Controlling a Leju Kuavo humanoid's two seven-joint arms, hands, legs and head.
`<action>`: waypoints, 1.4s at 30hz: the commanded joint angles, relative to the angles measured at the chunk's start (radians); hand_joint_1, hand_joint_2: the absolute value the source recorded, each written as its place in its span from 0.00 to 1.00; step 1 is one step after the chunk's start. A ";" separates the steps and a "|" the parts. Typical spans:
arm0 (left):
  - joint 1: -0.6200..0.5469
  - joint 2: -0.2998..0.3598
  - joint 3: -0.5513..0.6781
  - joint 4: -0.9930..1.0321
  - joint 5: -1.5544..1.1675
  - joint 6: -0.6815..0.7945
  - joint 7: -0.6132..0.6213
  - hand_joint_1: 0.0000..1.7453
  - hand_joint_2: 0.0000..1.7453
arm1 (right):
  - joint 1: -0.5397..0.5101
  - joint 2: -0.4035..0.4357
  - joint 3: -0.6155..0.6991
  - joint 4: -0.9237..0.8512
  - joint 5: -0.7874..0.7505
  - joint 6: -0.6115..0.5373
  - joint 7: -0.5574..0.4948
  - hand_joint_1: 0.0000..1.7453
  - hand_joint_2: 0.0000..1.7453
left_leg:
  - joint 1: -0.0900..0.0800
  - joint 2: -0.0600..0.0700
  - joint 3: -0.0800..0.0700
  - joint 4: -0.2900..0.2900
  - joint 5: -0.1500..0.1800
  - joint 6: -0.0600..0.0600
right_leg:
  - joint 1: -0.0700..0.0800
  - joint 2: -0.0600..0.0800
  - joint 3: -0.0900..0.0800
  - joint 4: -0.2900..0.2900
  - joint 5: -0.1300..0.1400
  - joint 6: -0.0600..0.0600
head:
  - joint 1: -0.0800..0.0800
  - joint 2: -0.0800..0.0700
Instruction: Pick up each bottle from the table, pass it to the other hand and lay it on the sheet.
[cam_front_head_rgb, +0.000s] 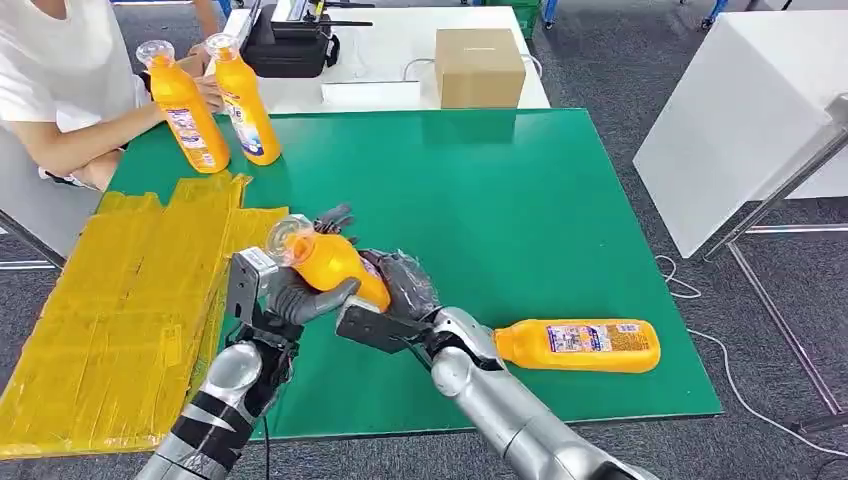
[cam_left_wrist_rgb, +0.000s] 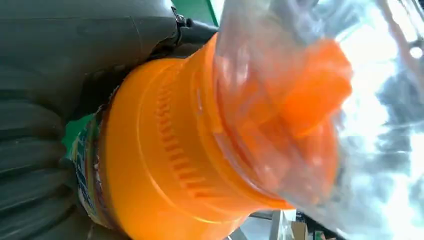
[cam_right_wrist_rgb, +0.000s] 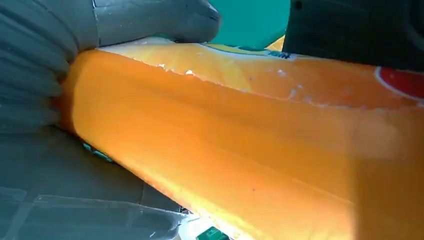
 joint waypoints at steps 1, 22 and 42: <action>-0.071 -0.032 -0.017 0.042 0.015 0.005 -0.001 1.00 1.00 | 0.017 0.006 0.107 0.079 0.026 -0.013 -0.004 1.00 1.00 | 0.002 -0.002 0.004 -0.001 -0.001 -0.002 | 0.002 -0.004 0.005 -0.001 -0.002 -0.001 | 0.000 0.000; -0.069 0.021 0.100 -0.044 -0.406 0.541 -0.074 1.00 1.00 | 0.181 -0.086 -0.159 -0.368 -0.141 -0.126 0.040 0.00 1.00 | 0.001 -0.003 0.002 0.000 -0.001 -0.002 | 0.001 -0.004 0.003 0.001 -0.002 -0.001 | 0.000 0.000; -0.229 0.266 0.111 0.245 -1.644 0.716 0.411 1.00 1.00 | 0.322 -0.156 -0.302 -0.691 -0.230 -0.176 -0.065 0.00 1.00 | 0.001 -0.002 0.002 0.000 -0.001 -0.002 | 0.001 -0.003 0.003 0.000 -0.001 -0.001 | 0.000 0.000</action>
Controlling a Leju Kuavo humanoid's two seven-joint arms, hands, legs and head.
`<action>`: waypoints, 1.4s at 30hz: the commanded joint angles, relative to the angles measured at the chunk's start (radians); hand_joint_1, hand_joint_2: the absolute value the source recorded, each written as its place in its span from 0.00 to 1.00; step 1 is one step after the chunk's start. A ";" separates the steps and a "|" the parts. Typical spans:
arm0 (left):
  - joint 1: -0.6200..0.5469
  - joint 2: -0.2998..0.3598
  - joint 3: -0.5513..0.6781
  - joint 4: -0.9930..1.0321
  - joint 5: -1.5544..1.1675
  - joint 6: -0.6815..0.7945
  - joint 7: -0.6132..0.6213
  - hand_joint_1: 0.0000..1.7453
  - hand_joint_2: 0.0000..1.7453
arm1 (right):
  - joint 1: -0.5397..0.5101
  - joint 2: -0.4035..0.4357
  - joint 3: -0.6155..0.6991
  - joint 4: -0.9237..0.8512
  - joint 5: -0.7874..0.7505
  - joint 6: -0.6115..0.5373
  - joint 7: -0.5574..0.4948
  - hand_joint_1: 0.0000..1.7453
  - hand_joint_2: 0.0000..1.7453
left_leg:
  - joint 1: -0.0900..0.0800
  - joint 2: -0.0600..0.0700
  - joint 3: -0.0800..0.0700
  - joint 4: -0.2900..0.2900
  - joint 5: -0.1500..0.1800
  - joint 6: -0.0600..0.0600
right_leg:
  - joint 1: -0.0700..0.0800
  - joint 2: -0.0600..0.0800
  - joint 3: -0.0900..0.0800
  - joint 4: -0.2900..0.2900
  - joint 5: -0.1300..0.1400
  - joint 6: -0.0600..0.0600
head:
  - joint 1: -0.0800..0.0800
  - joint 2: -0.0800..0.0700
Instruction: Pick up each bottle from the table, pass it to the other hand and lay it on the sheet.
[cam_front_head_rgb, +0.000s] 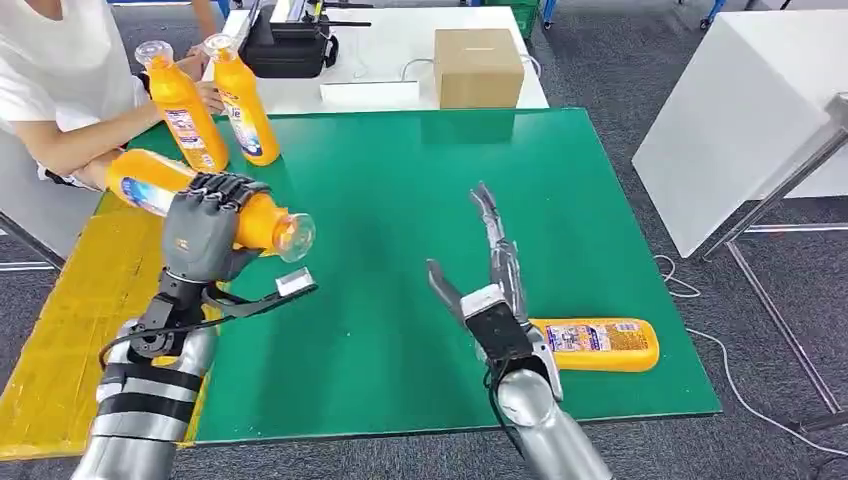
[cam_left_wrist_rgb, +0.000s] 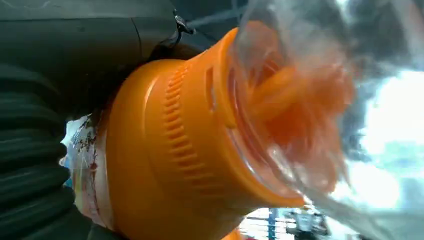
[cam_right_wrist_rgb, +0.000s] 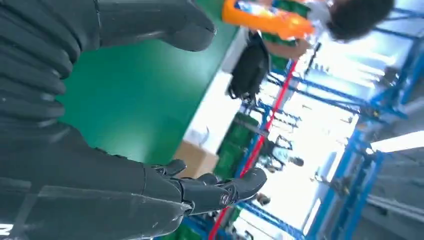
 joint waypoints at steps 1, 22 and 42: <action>-0.226 0.280 -0.403 0.416 0.027 -0.043 0.426 1.00 1.00 | 0.027 -0.046 -0.054 -0.097 -0.003 -0.028 -0.017 0.00 1.00 | 0.001 -0.003 0.004 -0.001 -0.001 -0.002 | 0.001 -0.004 0.005 0.000 -0.002 -0.001 | 0.000 0.000; -0.303 0.147 -0.214 0.975 0.184 -0.556 0.380 1.00 1.00 | 0.119 -0.031 -0.168 -0.175 0.116 -0.032 0.015 0.00 1.00 | 0.000 0.001 0.004 -0.002 0.000 -0.002 | -0.001 0.001 0.004 -0.001 0.000 0.000 | 0.000 0.000; -0.264 0.146 -0.187 0.943 0.197 -0.404 0.375 0.00 1.00 | 0.129 -0.044 -0.159 -0.170 0.120 -0.033 0.016 0.00 1.00 | 0.000 0.002 0.014 -0.004 -0.001 -0.003 | -0.001 0.002 0.012 -0.001 0.000 -0.001 | 0.000 0.000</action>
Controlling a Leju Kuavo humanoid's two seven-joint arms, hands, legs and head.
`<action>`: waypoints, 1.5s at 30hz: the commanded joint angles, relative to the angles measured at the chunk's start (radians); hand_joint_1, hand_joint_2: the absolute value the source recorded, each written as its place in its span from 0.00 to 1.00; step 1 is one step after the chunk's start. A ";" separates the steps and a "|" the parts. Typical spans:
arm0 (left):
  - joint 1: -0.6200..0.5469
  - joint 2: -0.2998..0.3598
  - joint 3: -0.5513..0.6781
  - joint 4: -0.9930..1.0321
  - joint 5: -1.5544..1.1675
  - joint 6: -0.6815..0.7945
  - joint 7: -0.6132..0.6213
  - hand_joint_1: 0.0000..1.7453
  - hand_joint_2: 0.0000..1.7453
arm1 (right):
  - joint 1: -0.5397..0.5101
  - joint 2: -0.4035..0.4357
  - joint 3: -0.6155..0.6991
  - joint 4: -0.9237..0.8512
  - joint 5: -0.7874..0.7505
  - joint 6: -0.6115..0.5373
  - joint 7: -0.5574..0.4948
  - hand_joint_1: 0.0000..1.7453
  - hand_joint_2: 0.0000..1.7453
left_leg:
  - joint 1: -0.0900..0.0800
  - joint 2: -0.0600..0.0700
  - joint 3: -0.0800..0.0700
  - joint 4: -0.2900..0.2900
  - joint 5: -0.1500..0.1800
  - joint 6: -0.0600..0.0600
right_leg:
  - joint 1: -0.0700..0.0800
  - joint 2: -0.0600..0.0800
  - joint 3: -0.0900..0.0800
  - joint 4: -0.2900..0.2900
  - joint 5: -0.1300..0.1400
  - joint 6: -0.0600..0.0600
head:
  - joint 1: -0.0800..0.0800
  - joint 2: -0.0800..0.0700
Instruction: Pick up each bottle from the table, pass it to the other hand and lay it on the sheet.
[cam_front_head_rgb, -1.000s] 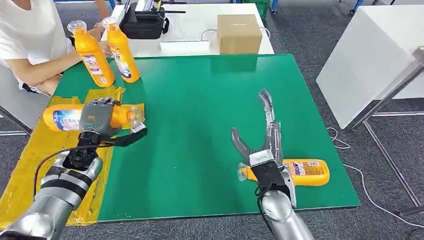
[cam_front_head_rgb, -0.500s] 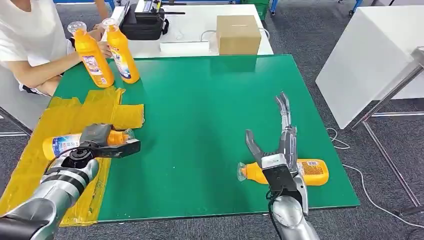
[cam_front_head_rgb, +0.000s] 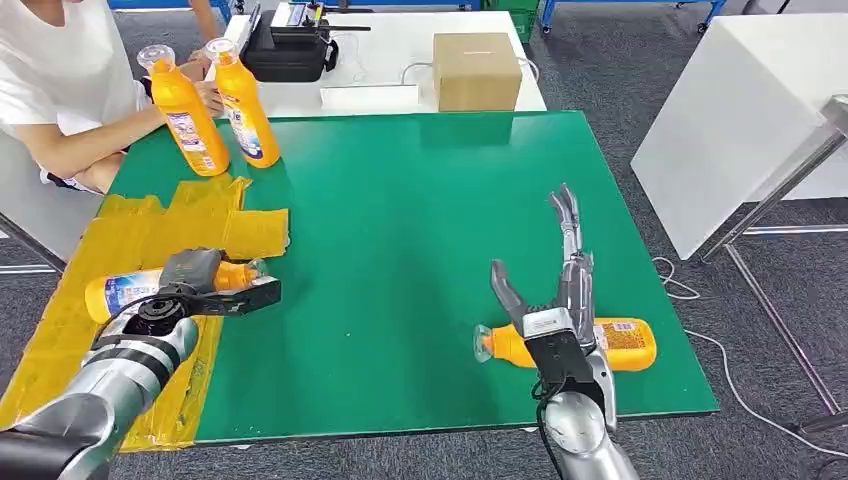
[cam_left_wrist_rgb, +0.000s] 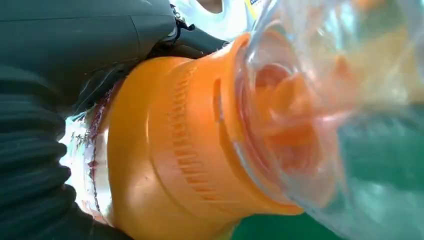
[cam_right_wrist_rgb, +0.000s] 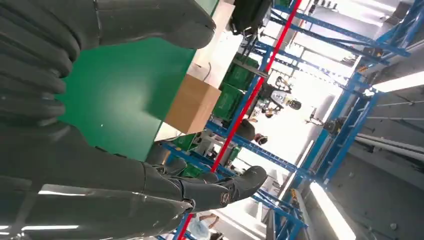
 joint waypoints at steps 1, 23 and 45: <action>0.060 -0.020 0.050 0.056 0.017 0.139 -0.012 0.00 1.00 | -0.006 -0.014 -0.006 0.041 0.004 0.001 0.006 0.00 1.00 | 0.000 0.002 0.004 -0.003 -0.001 -0.001 | 0.000 0.001 0.004 -0.002 0.000 0.000 | 0.000 0.000; 0.206 -0.042 0.151 -0.108 0.093 0.460 -0.121 0.00 1.00 | 0.000 -0.108 0.051 0.079 0.215 0.026 0.094 0.00 1.00 | 0.000 0.001 0.002 -0.002 -0.001 -0.002 | 0.001 0.000 0.002 -0.002 -0.001 -0.001 | 0.000 0.000; 0.486 -0.439 0.644 -1.215 0.171 0.530 -0.816 0.00 1.00 | 0.092 -0.246 0.053 -0.044 0.343 -0.010 0.111 0.00 1.00 | 0.001 0.000 -0.008 0.004 -0.003 0.000 | 0.002 -0.001 -0.005 0.000 -0.002 0.000 | 0.000 0.000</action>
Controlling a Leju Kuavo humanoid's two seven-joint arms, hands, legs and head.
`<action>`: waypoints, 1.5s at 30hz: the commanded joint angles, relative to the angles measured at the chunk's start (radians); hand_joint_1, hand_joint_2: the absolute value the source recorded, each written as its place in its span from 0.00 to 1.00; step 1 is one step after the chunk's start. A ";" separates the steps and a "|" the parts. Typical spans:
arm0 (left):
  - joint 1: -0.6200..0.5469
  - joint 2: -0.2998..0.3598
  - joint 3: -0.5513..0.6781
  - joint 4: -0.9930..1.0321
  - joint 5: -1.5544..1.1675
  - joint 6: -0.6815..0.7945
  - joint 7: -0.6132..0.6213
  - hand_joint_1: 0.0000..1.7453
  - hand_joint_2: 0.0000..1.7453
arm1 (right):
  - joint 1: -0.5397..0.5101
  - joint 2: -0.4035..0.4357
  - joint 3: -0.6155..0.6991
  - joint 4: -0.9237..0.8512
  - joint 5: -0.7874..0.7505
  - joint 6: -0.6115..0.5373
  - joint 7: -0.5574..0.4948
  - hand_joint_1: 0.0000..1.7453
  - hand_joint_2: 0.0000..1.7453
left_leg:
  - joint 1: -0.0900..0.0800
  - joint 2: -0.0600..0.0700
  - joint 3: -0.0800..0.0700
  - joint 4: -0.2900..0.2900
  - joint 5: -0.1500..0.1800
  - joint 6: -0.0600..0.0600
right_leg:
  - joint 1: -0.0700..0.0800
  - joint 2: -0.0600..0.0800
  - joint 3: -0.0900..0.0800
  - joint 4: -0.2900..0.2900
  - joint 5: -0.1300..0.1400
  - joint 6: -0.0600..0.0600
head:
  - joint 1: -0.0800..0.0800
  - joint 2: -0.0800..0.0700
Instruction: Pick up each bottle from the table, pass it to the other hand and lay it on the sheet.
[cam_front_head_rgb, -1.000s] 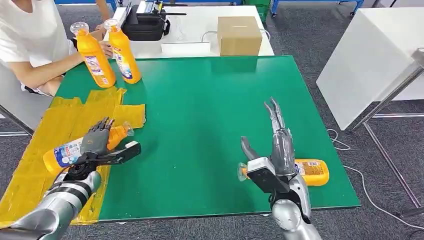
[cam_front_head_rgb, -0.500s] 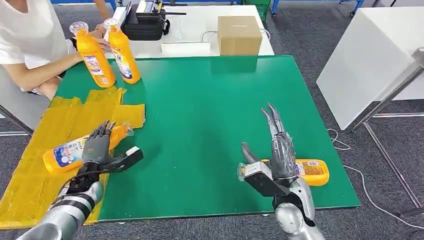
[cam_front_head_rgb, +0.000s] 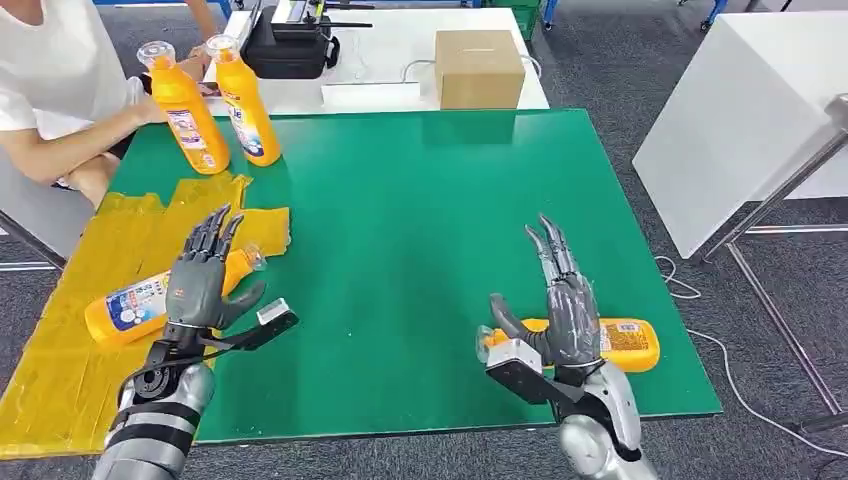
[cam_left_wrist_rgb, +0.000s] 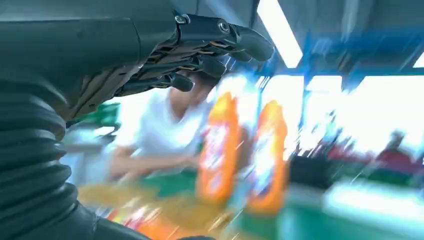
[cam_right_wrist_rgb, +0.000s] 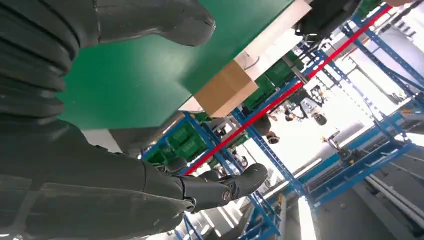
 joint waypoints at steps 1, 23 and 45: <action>0.077 -0.262 0.250 -0.538 0.168 -0.004 -0.290 0.00 1.00 | 0.045 -0.101 0.012 -0.060 0.038 0.015 0.020 0.00 1.00 | 0.001 0.000 -0.002 0.003 -0.002 0.000 | 0.002 -0.001 -0.001 0.001 -0.001 0.000 | 0.000 0.000; 0.271 0.058 -0.296 -0.374 1.240 -0.734 0.057 0.00 1.00 | 0.227 -0.400 -0.206 -0.019 0.090 0.308 0.090 0.00 1.00 | -0.004 0.001 0.003 -0.001 -0.006 0.003 | -0.003 0.001 0.003 -0.002 -0.003 0.003 | -0.001 0.000; 0.248 0.049 -0.306 -0.324 1.270 -0.757 0.073 0.00 1.00 | 0.147 -0.380 -0.211 0.104 0.108 0.325 0.108 0.00 1.00 | -0.005 0.001 0.004 -0.002 -0.005 0.004 | -0.004 0.001 0.004 -0.004 -0.002 0.003 | -0.001 0.000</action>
